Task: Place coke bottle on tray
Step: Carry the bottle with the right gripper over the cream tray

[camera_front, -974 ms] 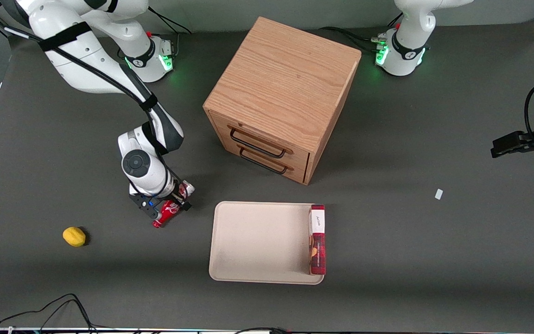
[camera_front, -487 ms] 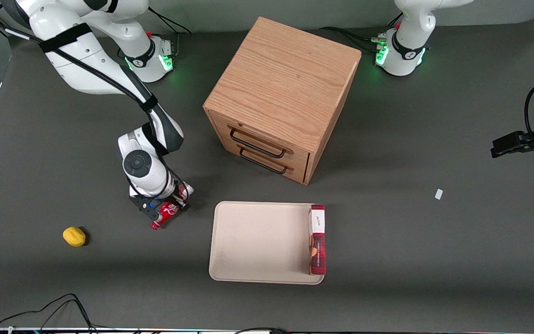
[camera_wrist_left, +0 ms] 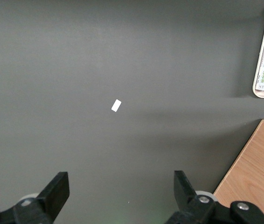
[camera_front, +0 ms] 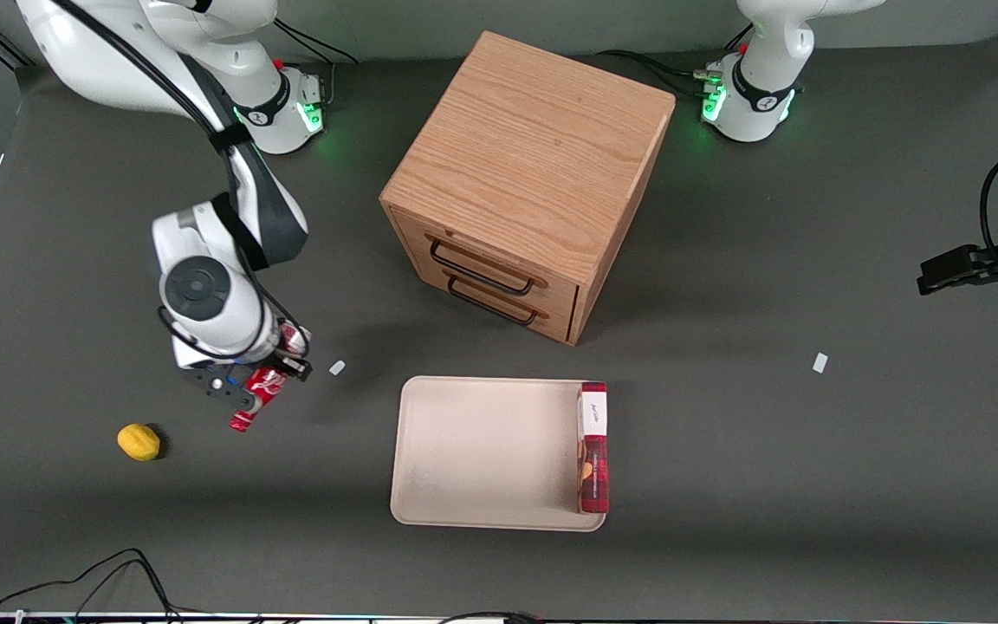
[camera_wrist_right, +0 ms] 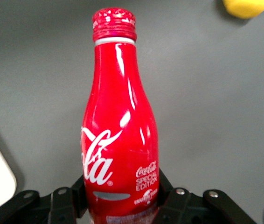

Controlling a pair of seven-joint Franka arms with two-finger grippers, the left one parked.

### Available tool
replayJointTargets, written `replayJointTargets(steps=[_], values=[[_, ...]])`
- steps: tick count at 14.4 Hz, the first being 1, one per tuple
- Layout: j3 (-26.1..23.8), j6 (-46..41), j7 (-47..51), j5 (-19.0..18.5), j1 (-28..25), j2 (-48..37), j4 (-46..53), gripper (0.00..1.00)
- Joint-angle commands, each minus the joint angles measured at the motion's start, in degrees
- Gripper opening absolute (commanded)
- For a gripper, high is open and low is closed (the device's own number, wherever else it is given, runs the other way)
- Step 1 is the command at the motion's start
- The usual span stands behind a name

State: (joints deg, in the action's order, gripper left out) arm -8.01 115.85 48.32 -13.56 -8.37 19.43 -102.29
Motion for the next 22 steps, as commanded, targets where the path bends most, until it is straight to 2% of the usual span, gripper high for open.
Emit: replayJointTargets(steps=[1, 5, 7, 11, 14, 19, 22], values=[[-0.07, -11.04, -8.84, 3.96, 0.46, -2.72, 7.68, 0.0], [-0.95, -26.52, -11.93, 8.45, -0.42, -1.68, 23.69, 0.0], [-1.65, -27.43, -12.02, 10.65, -1.12, -0.97, 26.96, 0.0], [-8.58, -26.55, -11.24, 10.22, -1.65, 7.7, 36.17, 0.0], [-10.79, -18.5, -10.1, 10.31, -2.0, 15.53, 37.78, 0.0], [-10.71, 1.36, -8.33, 10.13, -4.28, 29.59, 37.69, 0.0], [-10.44, 8.06, -8.51, 9.78, -4.64, 34.52, 37.69, 0.0]])
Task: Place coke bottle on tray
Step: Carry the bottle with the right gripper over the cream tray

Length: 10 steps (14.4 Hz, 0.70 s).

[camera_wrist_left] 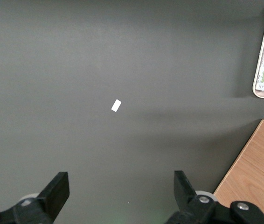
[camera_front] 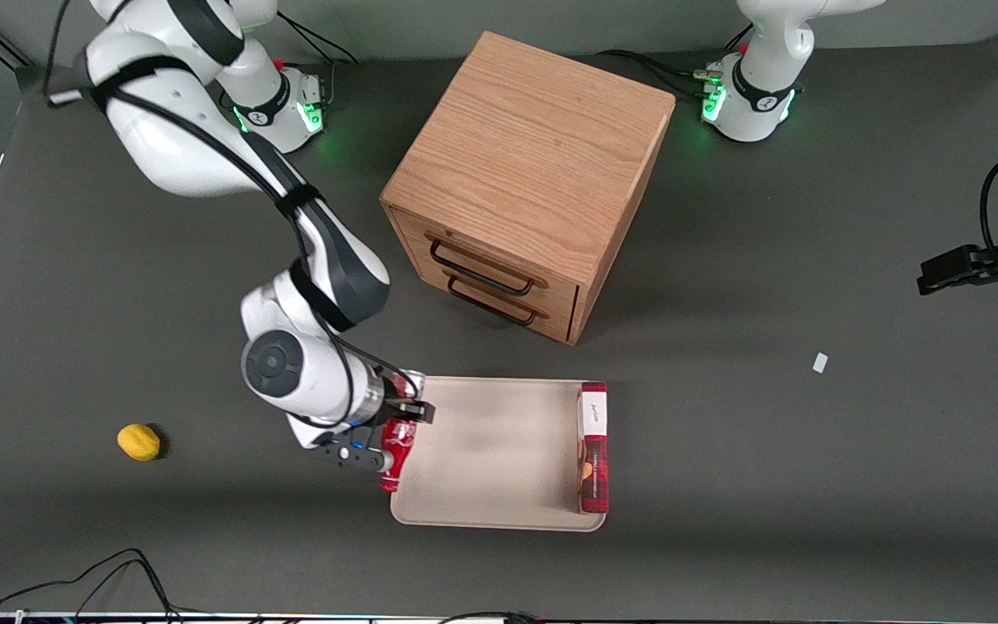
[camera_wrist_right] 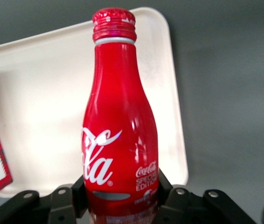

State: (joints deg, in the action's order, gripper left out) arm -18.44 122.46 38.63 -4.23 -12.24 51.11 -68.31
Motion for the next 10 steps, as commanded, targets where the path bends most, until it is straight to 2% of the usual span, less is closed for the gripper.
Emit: replayJointTargets(steps=[1, 3, 10], values=[[0.16, 3.64, 1.01, -0.42, -1.38, 3.99, 3.54, 0.0], [0.07, 6.2, 1.18, -4.63, -1.47, 6.18, 3.36, 0.0], [0.51, 10.43, 0.66, -5.87, -1.47, 9.1, 3.45, 0.0]])
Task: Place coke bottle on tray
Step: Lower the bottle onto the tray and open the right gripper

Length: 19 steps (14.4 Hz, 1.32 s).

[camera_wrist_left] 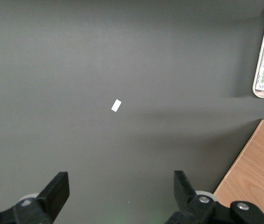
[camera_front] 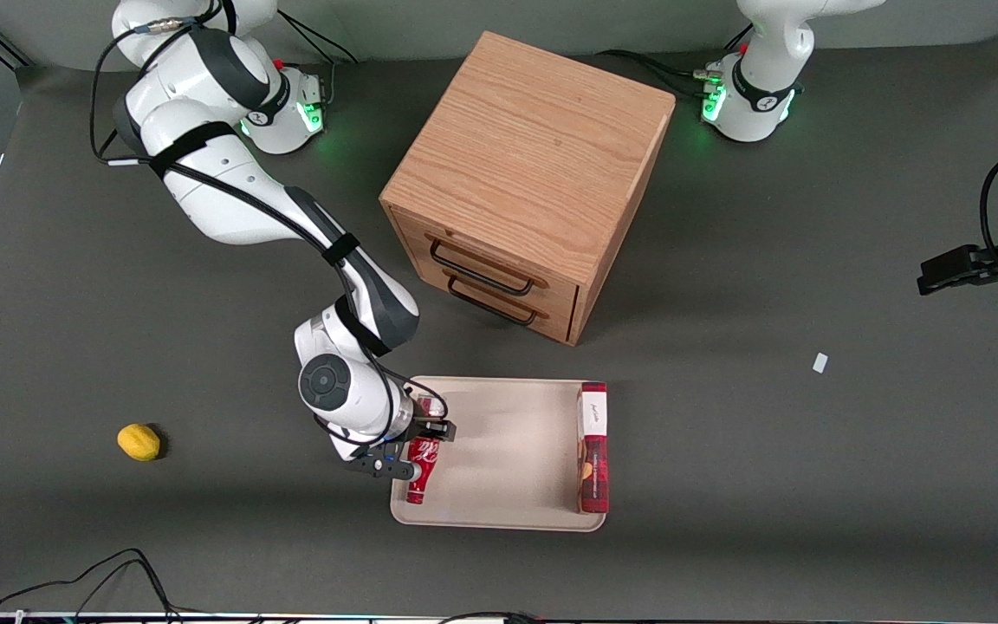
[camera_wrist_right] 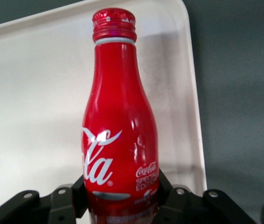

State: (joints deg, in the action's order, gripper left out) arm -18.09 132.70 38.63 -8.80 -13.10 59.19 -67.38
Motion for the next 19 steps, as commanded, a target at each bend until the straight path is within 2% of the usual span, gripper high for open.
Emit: replayJointTargets(steps=[1, 2, 10, 13, 15, 19], values=[[0.16, 0.19, 0.74, -1.31, -0.61, 1.19, 2.77, 0.0], [0.25, 0.28, 0.92, -1.39, -0.61, 1.27, 2.6, 0.99], [1.04, 0.28, 1.27, -1.83, -0.7, 1.98, 2.34, 1.0], [0.96, -0.59, 1.01, -1.83, -0.61, -1.34, 2.42, 1.0], [0.96, -5.49, 0.66, -1.92, -0.35, -7.04, 2.34, 1.0], [1.04, -20.77, 0.39, -1.83, 1.31, -17.51, 2.25, 1.0]])
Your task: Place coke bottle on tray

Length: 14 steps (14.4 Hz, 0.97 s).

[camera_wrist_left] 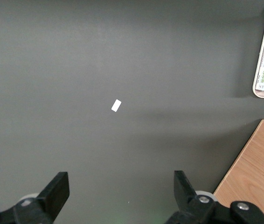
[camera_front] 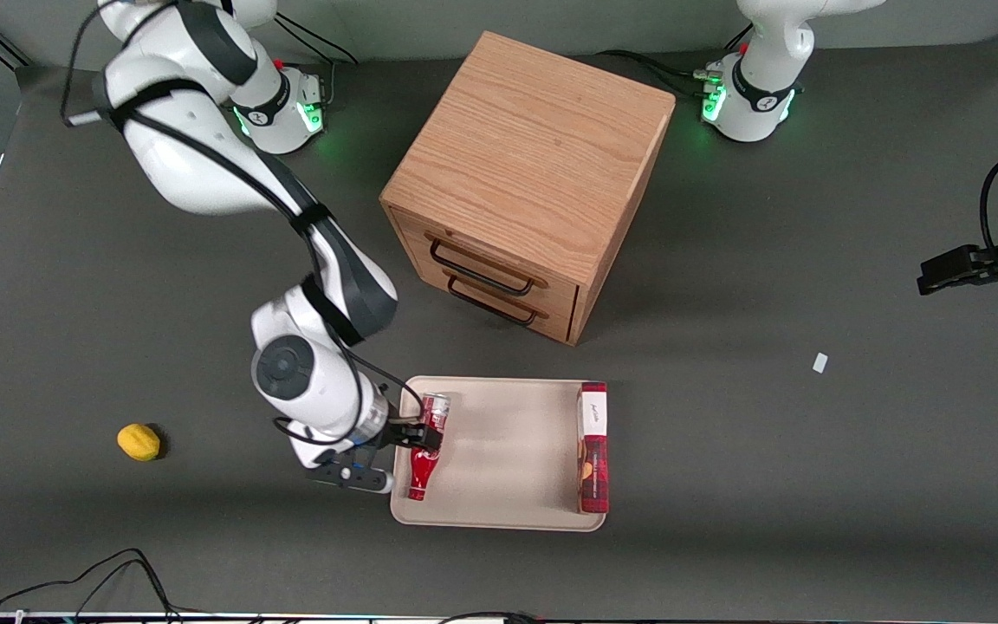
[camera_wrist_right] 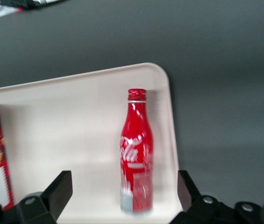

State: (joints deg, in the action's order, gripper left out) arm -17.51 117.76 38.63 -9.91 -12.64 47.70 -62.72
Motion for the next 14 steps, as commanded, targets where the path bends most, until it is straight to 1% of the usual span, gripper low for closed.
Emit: replayJointTargets(steps=[1, 4, 6, 7, 9, 10, 12, 14], values=[[0.46, -9.09, 0.4, -0.73, 0.95, -8.04, -2.4, 1.0], [0.46, -18.06, -0.73, -0.11, 3.4, -14.28, -2.4, 1.0], [1.16, -24.56, -7.04, 0.06, 5.25, -18.76, -2.4, 1.0], [2.64, -28.6, -9.51, 0.85, 5.78, -21.31, -2.4, 1.0], [6.59, -33.8, -11.98, 4.62, 5.87, -26.84, -2.93, 1.0], [8.09, -35.39, -12.95, 5.33, 5.79, -30.18, -5.37, 1.0], [10.47, -35.58, -14.8, 5.43, 5.88, -37.3, -12.04, 1.0], [12.93, -35.23, -14.98, 7.35, 5.79, -43.81, -18.46, 1.0]])
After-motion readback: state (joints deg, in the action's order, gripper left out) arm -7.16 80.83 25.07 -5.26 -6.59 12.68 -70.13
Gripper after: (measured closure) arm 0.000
